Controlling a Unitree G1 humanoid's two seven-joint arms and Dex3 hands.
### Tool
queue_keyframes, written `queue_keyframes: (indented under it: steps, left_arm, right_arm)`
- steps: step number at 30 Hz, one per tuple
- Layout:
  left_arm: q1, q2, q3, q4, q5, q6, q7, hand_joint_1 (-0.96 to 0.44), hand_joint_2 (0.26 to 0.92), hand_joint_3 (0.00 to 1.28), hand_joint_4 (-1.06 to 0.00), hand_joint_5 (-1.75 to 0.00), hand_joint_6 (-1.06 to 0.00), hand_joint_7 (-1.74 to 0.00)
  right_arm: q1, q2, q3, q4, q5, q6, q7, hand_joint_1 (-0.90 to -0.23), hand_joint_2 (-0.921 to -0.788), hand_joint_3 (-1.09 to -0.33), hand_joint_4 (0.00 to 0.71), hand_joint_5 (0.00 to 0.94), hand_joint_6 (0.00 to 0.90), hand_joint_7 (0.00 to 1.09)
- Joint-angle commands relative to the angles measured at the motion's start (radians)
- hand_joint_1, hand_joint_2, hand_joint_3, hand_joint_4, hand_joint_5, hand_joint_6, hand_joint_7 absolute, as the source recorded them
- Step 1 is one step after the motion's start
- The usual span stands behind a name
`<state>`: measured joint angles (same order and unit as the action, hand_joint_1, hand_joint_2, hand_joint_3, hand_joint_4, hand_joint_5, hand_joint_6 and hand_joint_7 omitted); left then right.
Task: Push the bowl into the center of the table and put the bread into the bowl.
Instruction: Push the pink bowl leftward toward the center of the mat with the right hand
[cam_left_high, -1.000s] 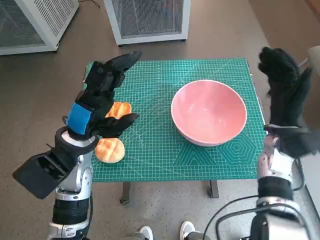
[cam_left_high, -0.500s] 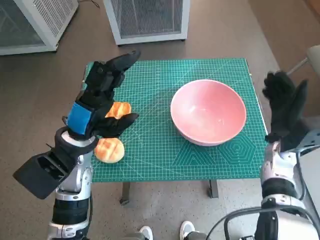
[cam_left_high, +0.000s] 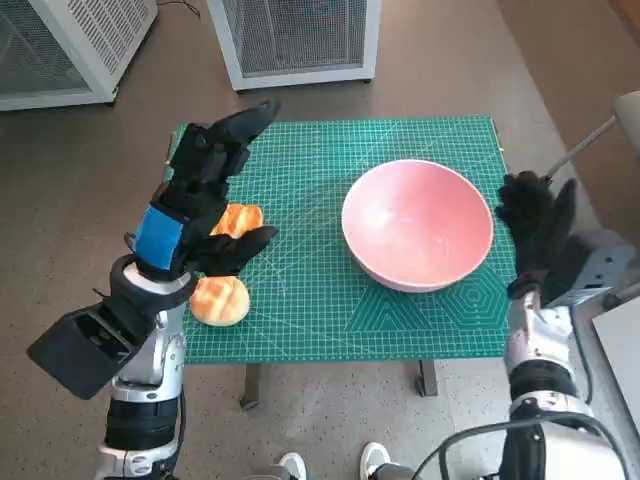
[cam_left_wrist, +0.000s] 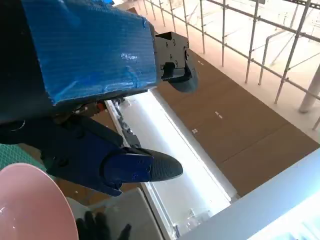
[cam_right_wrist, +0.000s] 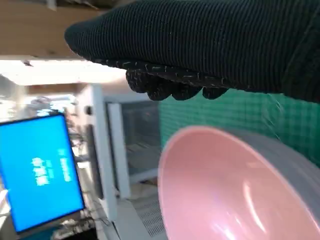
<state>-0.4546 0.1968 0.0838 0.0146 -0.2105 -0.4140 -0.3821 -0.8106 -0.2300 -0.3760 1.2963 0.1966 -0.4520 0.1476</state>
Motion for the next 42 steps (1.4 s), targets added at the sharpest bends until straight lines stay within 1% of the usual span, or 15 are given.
queue_keyframes:
  steps: [1, 4, 9, 13, 16, 18, 22, 28, 31, 35, 38, 42]
  left_arm:
    - [0.012, 0.008, 0.003, -0.023, -0.002, 0.005, 0.004, -0.48, 0.921, 0.32, -0.06, -0.36, 0.0, -0.7]
    - [0.018, 0.01, 0.002, -0.033, 0.0, 0.009, 0.006, -0.48, 0.921, 0.32, -0.06, -0.36, 0.0, -0.7]
    - [0.03, 0.015, 0.006, -0.044, 0.003, 0.009, 0.008, -0.48, 0.921, 0.32, -0.07, -0.36, 0.0, -0.7]
    - [0.041, 0.021, 0.012, -0.049, 0.001, 0.005, 0.007, -0.48, 0.921, 0.31, -0.07, -0.35, 0.0, -0.7]
    - [0.049, 0.025, 0.015, -0.054, 0.001, 0.003, 0.007, -0.49, 0.921, 0.31, -0.1, -0.29, 0.0, -0.68]
    - [0.055, 0.028, 0.018, -0.055, 0.001, 0.001, 0.008, -0.49, 0.921, 0.31, -0.12, -0.26, 0.0, -0.67]
    - [0.067, 0.033, 0.026, -0.059, 0.001, -0.001, 0.01, -0.5, 0.921, 0.31, -0.17, -0.17, 0.0, -0.65]
    - [0.089, 0.042, 0.037, -0.069, -0.001, -0.005, 0.012, -0.5, 0.921, 0.3, -0.21, -0.11, -0.02, -0.6]
    - [0.097, 0.045, 0.045, -0.071, -0.002, -0.007, 0.012, -0.5, 0.921, 0.3, -0.22, -0.09, -0.03, -0.58]
    - [0.103, 0.048, 0.054, -0.067, -0.001, -0.009, 0.014, -0.51, 0.921, 0.3, -0.24, -0.06, -0.06, -0.54]
    - [0.106, 0.049, 0.058, -0.066, 0.002, -0.009, 0.017, -0.51, 0.921, 0.3, -0.25, -0.05, -0.07, -0.52]
    - [0.109, 0.049, 0.06, -0.068, 0.009, -0.008, 0.024, -0.52, 0.921, 0.3, -0.27, -0.04, -0.09, -0.48]
  right_arm:
    - [0.002, 0.036, -0.009, 0.016, 0.008, 0.042, 0.0, -0.347, -0.92, -0.552, 0.326, 0.003, 0.188, 0.37]
    - [-0.004, 0.052, -0.015, 0.016, 0.011, 0.052, 0.007, -0.361, -0.921, -0.547, 0.333, 0.005, 0.193, 0.36]
    - [-0.02, 0.083, -0.035, 0.017, 0.028, 0.072, 0.026, -0.371, -0.921, -0.533, 0.336, 0.005, 0.196, 0.36]
    - [-0.035, 0.102, -0.048, 0.017, 0.036, 0.086, 0.035, -0.357, -0.921, -0.531, 0.331, 0.002, 0.198, 0.36]
    - [-0.046, 0.116, -0.05, 0.017, 0.041, 0.09, 0.037, -0.347, -0.921, -0.53, 0.324, 0.0, 0.2, 0.36]
    - [-0.052, 0.126, -0.048, 0.017, 0.04, 0.09, 0.035, -0.343, -0.921, -0.53, 0.32, 0.0, 0.199, 0.36]
    - [-0.065, 0.14, -0.036, 0.019, 0.026, 0.091, 0.023, -0.339, -0.921, -0.547, 0.307, 0.0, 0.198, 0.36]
    - [-0.082, 0.156, -0.016, 0.024, 0.006, 0.097, 0.012, -0.321, -0.921, -0.569, 0.298, 0.0, 0.188, 0.36]
    - [-0.09, 0.165, -0.01, 0.026, -0.001, 0.103, 0.007, -0.314, -0.918, -0.581, 0.295, 0.0, 0.179, 0.36]
    - [-0.102, 0.179, -0.012, 0.028, -0.002, 0.113, 0.01, -0.325, -0.913, -0.589, 0.299, 0.003, 0.175, 0.36]
    - [-0.11, 0.187, -0.014, 0.029, -0.001, 0.121, 0.014, -0.334, -0.914, -0.589, 0.299, 0.002, 0.176, 0.36]
    - [-0.119, 0.197, -0.014, 0.03, -0.001, 0.132, 0.016, -0.343, -0.919, -0.574, 0.3, 0.002, 0.182, 0.35]
